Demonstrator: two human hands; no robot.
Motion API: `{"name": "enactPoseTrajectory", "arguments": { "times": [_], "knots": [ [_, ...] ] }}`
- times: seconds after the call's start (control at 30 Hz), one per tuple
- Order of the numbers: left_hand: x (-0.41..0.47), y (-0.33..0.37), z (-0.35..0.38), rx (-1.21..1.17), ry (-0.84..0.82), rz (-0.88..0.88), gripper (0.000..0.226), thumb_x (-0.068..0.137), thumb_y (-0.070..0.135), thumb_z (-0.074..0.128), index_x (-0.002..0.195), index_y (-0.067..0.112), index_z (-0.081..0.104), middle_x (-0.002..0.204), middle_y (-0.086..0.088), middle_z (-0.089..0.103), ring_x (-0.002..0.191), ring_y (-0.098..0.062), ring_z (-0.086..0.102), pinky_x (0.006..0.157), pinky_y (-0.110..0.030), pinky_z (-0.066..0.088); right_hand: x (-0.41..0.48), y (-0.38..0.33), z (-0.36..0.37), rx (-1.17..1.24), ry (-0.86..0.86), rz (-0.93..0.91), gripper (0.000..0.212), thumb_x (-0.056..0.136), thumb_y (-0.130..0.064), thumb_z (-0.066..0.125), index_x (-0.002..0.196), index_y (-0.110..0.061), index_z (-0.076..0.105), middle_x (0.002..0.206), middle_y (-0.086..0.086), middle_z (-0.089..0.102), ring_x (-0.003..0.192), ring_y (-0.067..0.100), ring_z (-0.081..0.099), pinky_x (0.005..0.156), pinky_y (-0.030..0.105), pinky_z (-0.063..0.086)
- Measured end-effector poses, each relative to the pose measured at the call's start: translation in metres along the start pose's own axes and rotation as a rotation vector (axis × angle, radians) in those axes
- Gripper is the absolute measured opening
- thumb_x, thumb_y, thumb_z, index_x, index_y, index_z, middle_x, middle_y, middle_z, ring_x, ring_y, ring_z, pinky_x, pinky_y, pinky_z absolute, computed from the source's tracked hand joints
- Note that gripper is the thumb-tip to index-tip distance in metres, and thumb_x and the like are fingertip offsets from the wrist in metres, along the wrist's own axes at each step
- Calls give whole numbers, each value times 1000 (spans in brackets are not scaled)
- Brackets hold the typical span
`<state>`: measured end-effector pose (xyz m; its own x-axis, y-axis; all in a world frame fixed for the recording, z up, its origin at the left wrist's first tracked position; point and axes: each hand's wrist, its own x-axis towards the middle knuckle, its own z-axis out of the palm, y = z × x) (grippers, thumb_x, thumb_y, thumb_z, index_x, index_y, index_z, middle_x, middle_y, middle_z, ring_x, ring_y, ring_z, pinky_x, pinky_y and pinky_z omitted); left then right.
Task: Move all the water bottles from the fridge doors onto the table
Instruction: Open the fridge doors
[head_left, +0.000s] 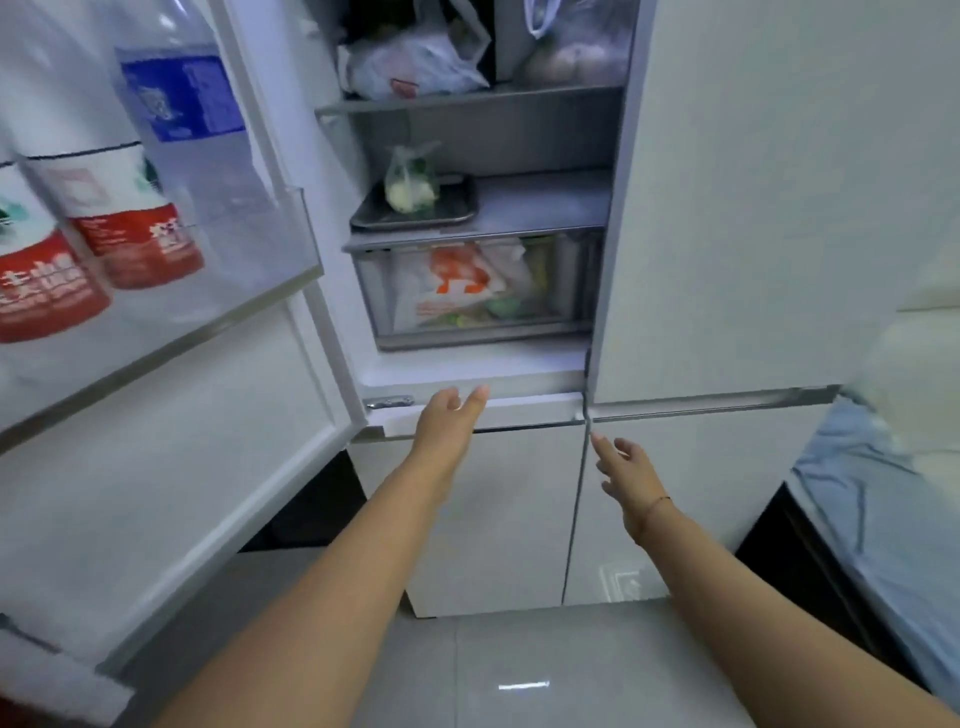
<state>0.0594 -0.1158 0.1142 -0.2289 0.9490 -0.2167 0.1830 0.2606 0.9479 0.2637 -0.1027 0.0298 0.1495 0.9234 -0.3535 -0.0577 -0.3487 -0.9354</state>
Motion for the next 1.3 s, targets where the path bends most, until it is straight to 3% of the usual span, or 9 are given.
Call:
{"name": "enactPoseTrajectory", "arguments": {
  "times": [0.2,0.5,0.63,0.73,0.83,0.93,1.1,1.2,1.3],
  "knots": [
    [73,57,105,-34,-145,87,76,91,47,57,151,13,24,157,-1,29,142,-18,32,106,-29,29,82,-13,-51,165,29,88,75,87,-46,57,143,-4,30,130,10,48,118,21,49,100,36,40],
    [150,98,175,-98,-228,162,98,74,56,72,152,24,22,156,3,32,141,-17,33,112,-35,32,159,-34,-73,424,-25,202,63,88,-47,56,133,-6,43,140,21,44,129,25,45,112,42,33],
    [160,99,185,-145,-230,158,73,81,40,73,141,16,39,134,2,56,117,-13,57,88,-20,47,173,-32,-70,587,-86,282,40,84,-50,60,95,-12,55,146,20,41,133,30,44,106,40,39],
    [155,101,185,-150,-222,138,61,83,34,72,133,16,41,123,2,59,95,-2,58,64,-7,44,180,-26,-69,659,-63,311,51,77,-53,68,103,-11,56,116,11,49,136,29,39,90,37,48],
    [152,105,178,-107,-252,136,58,83,35,72,129,18,41,119,2,59,88,3,56,54,-3,44,177,-24,-69,682,-55,314,57,69,-53,73,104,-12,57,103,8,51,115,23,58,81,34,51],
    [138,102,175,-73,-263,154,60,81,35,73,128,17,40,119,-1,59,94,-6,59,62,-7,46,167,-19,-71,695,-38,314,46,72,-52,71,86,-12,53,83,5,49,93,19,57,87,34,50],
    [99,87,178,-42,-284,197,71,74,40,79,128,16,40,122,-2,60,105,-15,59,85,-25,50,132,-5,-87,705,-10,302,45,76,-52,68,86,-12,51,90,6,50,104,22,56,96,36,47],
    [64,80,181,-3,-343,225,73,71,43,80,128,19,41,127,2,59,108,-12,59,87,-28,51,101,1,-97,594,33,244,61,78,-54,64,117,-9,52,110,7,52,111,24,54,97,37,45],
    [26,76,181,65,-381,247,74,74,45,77,133,21,38,128,7,53,109,-10,52,89,-28,47,64,10,-104,354,169,75,87,81,-53,61,148,-18,18,147,10,34,134,27,37,110,42,32]
  ]
}}
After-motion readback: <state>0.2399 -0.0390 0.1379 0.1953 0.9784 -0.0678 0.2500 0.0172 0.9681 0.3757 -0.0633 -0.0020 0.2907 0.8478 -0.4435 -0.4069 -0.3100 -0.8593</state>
